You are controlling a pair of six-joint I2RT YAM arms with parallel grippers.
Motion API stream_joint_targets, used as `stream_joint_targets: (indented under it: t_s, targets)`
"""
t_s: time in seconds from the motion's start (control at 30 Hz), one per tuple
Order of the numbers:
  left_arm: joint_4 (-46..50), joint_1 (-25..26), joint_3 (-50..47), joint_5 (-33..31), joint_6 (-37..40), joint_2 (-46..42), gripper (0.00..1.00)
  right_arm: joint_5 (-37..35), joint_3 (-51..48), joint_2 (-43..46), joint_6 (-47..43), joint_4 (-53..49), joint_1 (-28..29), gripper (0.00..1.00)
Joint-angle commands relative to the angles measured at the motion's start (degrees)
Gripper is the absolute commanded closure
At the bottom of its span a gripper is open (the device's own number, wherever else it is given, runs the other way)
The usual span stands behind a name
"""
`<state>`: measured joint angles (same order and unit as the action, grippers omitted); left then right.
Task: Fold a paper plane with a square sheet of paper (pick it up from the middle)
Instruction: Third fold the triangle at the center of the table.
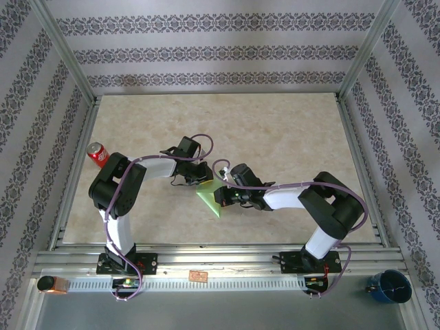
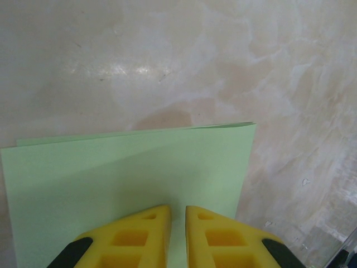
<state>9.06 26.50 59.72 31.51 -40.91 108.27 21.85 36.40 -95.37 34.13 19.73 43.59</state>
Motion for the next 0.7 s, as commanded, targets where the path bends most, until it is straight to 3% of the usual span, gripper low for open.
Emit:
stream_joint_targets:
  t_s: [0.0, 0.67]
  targets:
    - [2.5, -0.4, -1.9, -1.2, 1.0, 0.0, 0.83, -1.2, 1.6, -1.4, -1.3, -1.5, -0.8, 1.00]
    - [2.3, -0.4, -2.0, -1.1, 0.5, -1.2, 0.83, -2.3, 2.6, -2.4, -2.7, -3.9, -0.8, 1.00]
